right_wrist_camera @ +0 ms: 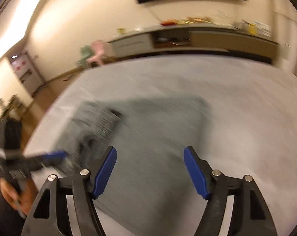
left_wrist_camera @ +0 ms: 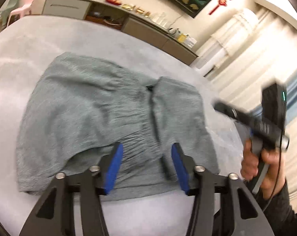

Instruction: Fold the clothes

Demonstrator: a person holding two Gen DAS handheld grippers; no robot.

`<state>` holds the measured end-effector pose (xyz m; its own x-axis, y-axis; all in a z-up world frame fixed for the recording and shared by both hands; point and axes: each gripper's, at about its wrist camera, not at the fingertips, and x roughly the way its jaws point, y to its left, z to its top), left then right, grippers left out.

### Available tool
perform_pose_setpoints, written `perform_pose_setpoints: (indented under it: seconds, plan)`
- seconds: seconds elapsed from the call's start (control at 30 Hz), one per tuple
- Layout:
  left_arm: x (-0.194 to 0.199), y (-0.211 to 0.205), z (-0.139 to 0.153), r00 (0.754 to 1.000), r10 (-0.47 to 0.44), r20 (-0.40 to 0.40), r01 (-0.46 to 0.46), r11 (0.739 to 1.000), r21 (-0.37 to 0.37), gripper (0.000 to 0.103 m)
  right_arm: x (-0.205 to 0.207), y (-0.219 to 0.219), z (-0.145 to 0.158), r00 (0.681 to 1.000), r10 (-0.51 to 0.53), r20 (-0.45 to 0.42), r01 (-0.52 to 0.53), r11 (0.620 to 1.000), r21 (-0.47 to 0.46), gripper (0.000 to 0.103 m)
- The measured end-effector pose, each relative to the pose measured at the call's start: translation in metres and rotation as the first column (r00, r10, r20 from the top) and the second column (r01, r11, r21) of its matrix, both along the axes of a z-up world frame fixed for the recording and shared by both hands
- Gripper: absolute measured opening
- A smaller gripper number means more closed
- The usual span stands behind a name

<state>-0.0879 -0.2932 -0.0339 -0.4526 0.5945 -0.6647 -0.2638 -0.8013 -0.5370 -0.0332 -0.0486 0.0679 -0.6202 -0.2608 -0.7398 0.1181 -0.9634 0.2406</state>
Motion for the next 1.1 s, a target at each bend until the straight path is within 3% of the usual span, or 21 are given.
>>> perform_pose_setpoints:
  seconds: [0.1, 0.17, 0.27, 0.3, 0.33, 0.37, 0.4, 0.43, 0.53, 0.63, 0.73, 0.83, 0.9, 1.0, 1.03, 1.1]
  plan:
    - [0.002, 0.042, -0.015, 0.995, -0.093, 0.038, 0.094, 0.996, -0.011, 0.055, 0.017, 0.039, -0.039, 0.996, -0.06, 0.061, 0.065, 0.994, -0.089, 0.073]
    - [-0.003, 0.08, -0.028, 0.988, -0.141, 0.07, 0.147, 0.985, -0.087, 0.055, 0.029, 0.046, -0.055, 0.995, -0.057, 0.082, 0.07, 0.985, -0.16, 0.073]
    - [0.004, 0.119, -0.043, 0.991, -0.107, 0.08, 0.12, 0.977, -0.174, 0.055, 0.038, 0.041, -0.073, 0.996, -0.006, 0.088, 0.027, 0.97, -0.24, 0.068]
    - [0.007, 0.125, -0.045, 0.992, -0.093, 0.082, 0.106, 0.977, -0.186, 0.055, 0.036, 0.035, -0.076, 0.996, 0.022, 0.086, 0.0, 0.966, -0.257, 0.053]
    - [0.009, 0.125, -0.044, 0.993, -0.079, 0.087, 0.094, 0.978, -0.184, 0.055, 0.031, 0.027, -0.078, 0.994, 0.048, 0.095, -0.022, 0.968, -0.25, 0.029]
    - [0.011, 0.124, -0.042, 0.994, -0.066, 0.092, 0.082, 0.98, -0.182, 0.055, 0.033, 0.025, -0.079, 0.995, 0.047, 0.091, -0.024, 0.971, -0.238, 0.027]
    - [0.011, 0.126, -0.043, 0.993, -0.068, 0.1, 0.085, 0.981, -0.173, 0.048, 0.043, 0.028, -0.074, 0.997, 0.033, 0.075, -0.015, 0.975, -0.22, 0.018]
    - [0.012, 0.13, -0.043, 0.99, -0.092, 0.111, 0.109, 0.982, -0.157, 0.035, 0.054, 0.032, -0.069, 0.998, 0.018, 0.058, -0.006, 0.979, -0.202, 0.016]
    - [0.019, 0.144, -0.042, 0.978, -0.176, 0.109, 0.187, 0.977, -0.101, 0.03, 0.064, 0.048, -0.056, 0.999, -0.047, 0.017, 0.049, 0.988, -0.148, 0.016]
    - [0.03, 0.131, -0.044, 0.981, -0.139, 0.134, 0.153, 0.983, -0.105, 0.03, 0.058, 0.052, -0.066, 0.995, -0.052, 0.083, 0.063, 0.989, -0.136, 0.016]
    - [0.029, 0.115, -0.045, 0.976, -0.144, 0.162, 0.156, 0.986, -0.063, 0.03, 0.063, 0.054, -0.058, 0.995, -0.077, 0.058, 0.085, 0.987, -0.139, 0.016]
    - [0.034, 0.101, -0.015, 0.977, -0.169, 0.13, 0.184, 0.976, -0.118, 0.033, 0.066, 0.049, -0.033, 0.989, -0.125, -0.082, 0.118, 0.989, -0.091, 0.027]
    - [0.032, 0.093, 0.014, 0.985, -0.159, 0.061, 0.166, 0.975, -0.149, 0.039, 0.063, 0.043, -0.026, 0.988, -0.098, -0.116, 0.081, 0.987, -0.139, 0.028]
    - [0.006, 0.1, 0.036, 0.99, -0.137, 0.012, 0.137, 0.971, -0.197, 0.043, 0.047, 0.029, -0.054, 1.0, -0.026, -0.003, 0.025, 0.976, -0.217, 0.028]
    - [-0.02, 0.116, 0.026, 0.99, -0.137, 0.026, 0.139, 0.966, -0.219, 0.046, 0.042, 0.024, -0.069, 0.998, -0.019, 0.061, 0.032, 0.975, -0.221, 0.027]
    - [-0.057, 0.153, -0.011, 0.987, -0.129, 0.09, 0.152, 0.936, -0.317, 0.048, 0.041, 0.023, -0.08, 0.997, -0.044, 0.061, 0.056, 0.976, -0.211, 0.027]
